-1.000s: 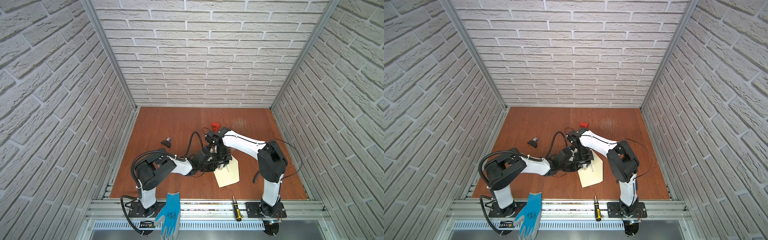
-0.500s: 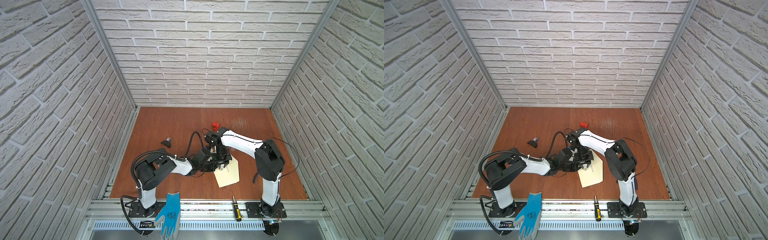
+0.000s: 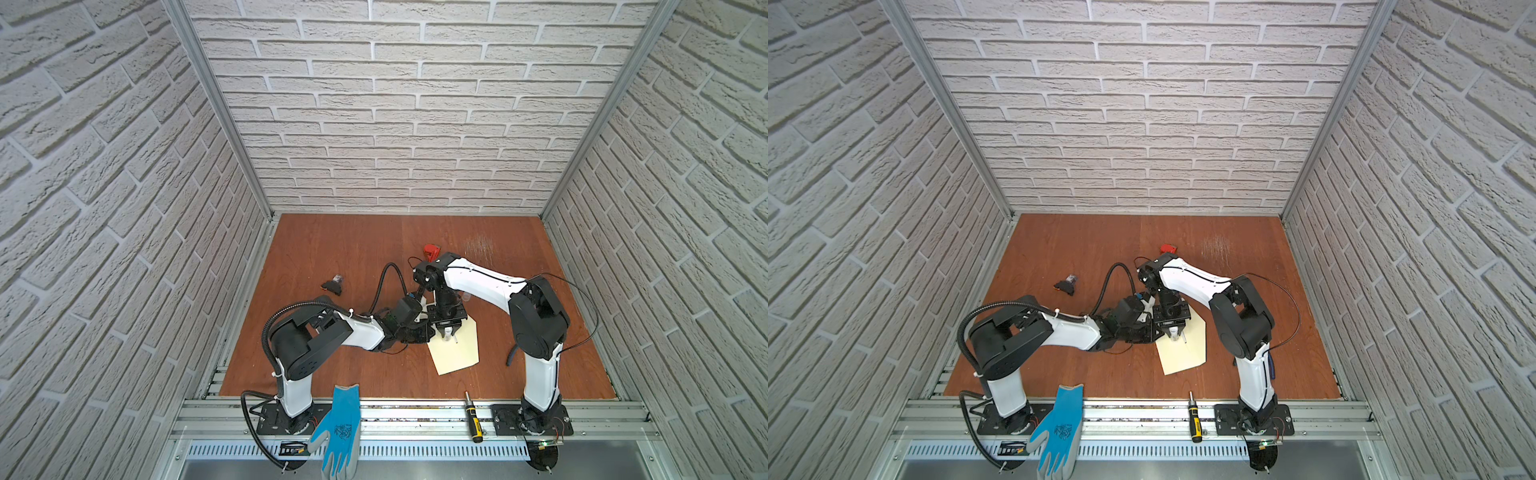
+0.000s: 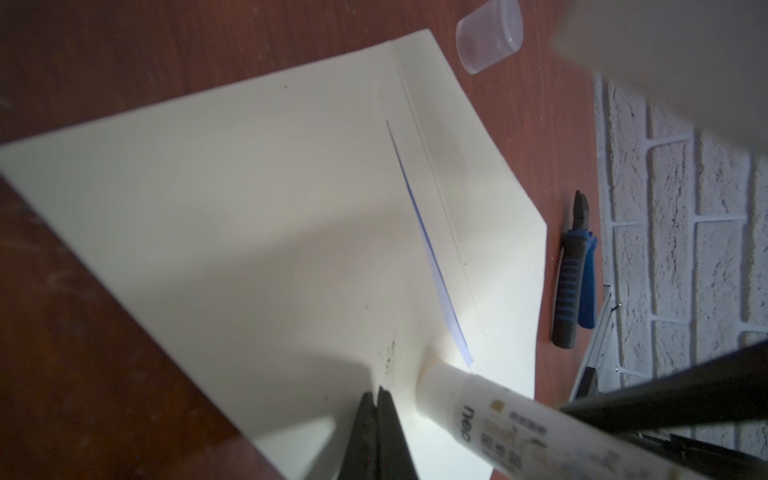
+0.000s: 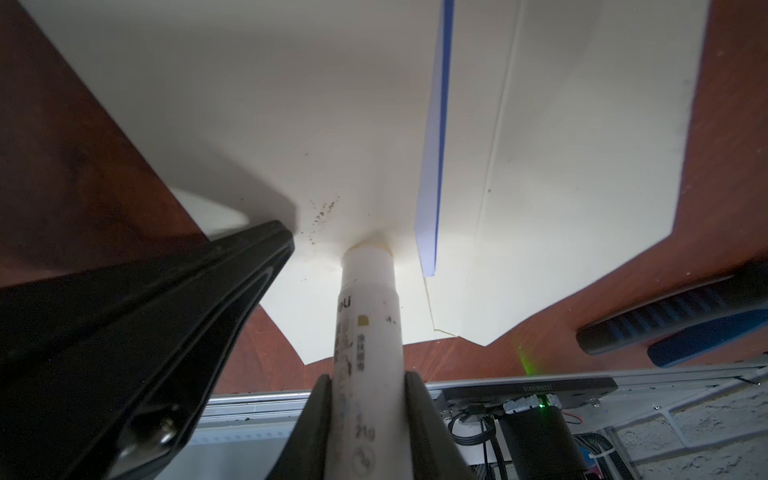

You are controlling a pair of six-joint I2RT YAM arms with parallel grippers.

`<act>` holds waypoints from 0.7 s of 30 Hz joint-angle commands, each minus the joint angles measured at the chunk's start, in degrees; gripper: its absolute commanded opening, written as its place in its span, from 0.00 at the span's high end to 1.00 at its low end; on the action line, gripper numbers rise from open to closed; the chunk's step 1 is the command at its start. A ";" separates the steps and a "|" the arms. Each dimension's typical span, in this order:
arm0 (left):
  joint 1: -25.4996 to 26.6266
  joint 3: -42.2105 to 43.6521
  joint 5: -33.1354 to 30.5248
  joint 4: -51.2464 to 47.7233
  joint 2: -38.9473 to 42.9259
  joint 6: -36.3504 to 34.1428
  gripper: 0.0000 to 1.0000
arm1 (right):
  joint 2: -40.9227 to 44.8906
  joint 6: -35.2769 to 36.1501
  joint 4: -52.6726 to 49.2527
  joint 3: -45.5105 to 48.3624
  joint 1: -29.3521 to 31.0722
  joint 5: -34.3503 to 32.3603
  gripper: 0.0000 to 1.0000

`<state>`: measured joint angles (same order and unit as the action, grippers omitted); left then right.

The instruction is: Place the letter into the envelope and seal it

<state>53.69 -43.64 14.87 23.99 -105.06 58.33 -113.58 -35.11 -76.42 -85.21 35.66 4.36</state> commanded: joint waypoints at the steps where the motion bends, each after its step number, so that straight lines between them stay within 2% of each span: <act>1: -0.74 1.89 -0.99 -6.59 -2.79 -1.37 1.00 | -5.70 0.31 6.81 4.71 -1.75 -7.61 0.95; 5: -0.96 1.82 -0.59 -6.56 -3.17 -1.61 1.00 | -4.16 0.51 6.23 4.00 -1.91 -7.71 0.95; 14: -1.31 1.54 0.11 -6.50 -3.94 -1.96 1.00 | 7.16 0.79 -0.13 -1.08 -1.74 -6.09 0.95; 21: -1.31 1.43 0.24 -6.65 -4.22 -2.25 1.00 | 10.05 1.28 -0.91 -2.62 -1.52 -2.98 0.95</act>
<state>52.77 -43.66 17.06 25.56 -105.97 57.45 -105.97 -34.35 -76.36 -86.52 34.17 0.73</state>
